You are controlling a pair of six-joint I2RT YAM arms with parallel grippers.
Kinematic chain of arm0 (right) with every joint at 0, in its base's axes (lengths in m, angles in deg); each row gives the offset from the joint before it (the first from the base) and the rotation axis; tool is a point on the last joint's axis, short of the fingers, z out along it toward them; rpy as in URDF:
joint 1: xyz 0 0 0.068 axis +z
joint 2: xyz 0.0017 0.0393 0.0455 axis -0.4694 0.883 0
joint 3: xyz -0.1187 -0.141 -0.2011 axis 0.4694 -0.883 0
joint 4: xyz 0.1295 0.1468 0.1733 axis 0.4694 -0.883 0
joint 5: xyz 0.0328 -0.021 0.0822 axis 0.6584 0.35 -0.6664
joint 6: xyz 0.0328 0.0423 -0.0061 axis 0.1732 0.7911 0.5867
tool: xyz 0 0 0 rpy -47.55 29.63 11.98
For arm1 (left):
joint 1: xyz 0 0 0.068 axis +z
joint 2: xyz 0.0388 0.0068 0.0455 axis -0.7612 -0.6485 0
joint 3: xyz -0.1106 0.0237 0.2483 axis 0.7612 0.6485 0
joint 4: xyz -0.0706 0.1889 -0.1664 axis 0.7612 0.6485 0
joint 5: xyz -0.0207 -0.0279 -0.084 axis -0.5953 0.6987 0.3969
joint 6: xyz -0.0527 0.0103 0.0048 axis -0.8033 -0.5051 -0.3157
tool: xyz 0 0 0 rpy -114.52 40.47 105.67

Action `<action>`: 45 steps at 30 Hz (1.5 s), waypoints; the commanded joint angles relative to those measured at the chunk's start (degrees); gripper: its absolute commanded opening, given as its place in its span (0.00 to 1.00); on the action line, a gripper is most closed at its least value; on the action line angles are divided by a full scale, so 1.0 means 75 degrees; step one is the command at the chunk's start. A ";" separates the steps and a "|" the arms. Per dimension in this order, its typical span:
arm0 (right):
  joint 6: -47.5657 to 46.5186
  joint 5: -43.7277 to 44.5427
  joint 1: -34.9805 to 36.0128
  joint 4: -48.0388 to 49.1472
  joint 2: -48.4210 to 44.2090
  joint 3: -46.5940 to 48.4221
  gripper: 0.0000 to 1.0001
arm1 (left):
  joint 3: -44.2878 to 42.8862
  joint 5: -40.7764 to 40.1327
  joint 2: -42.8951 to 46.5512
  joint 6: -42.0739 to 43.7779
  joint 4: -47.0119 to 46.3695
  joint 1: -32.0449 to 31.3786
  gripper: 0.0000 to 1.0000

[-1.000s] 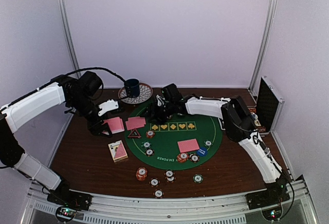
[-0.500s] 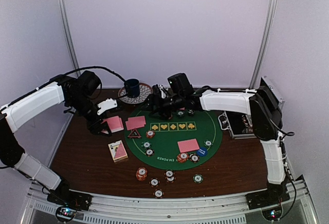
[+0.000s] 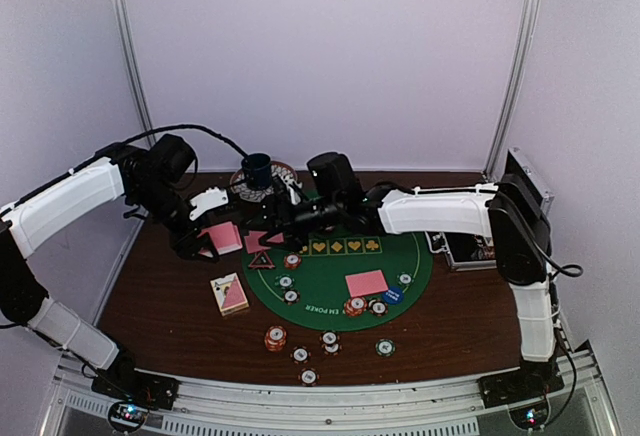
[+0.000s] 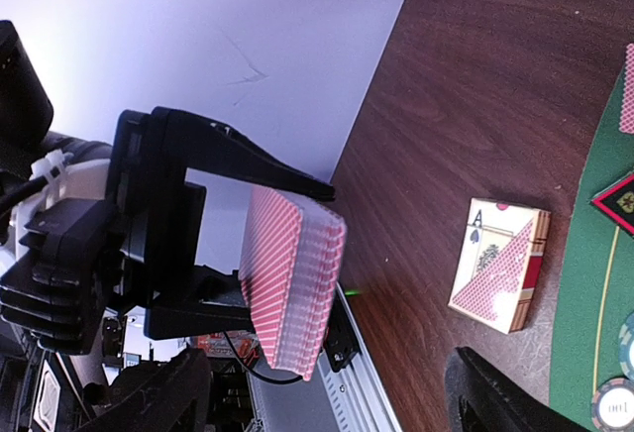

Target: Distribute texas hold em gaming equipment

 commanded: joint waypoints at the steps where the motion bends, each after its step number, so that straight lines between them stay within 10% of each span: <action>1: 0.0248 -0.0230 0.0150 0.0462 0.0159 0.0269 0.85 | -0.0261 0.0248 -0.0034 -0.0111 -0.0241 0.0048 0.00; 30: 0.0822 -0.0769 0.0526 0.0169 0.1628 0.1899 0.84 | -0.0320 0.0408 -0.0040 -0.0124 -0.0217 0.0048 0.00; 45: 0.1034 -0.0736 -0.0001 0.0568 0.1108 0.0816 0.58 | -0.0425 0.0460 -0.0080 -0.0123 -0.0181 0.0048 0.00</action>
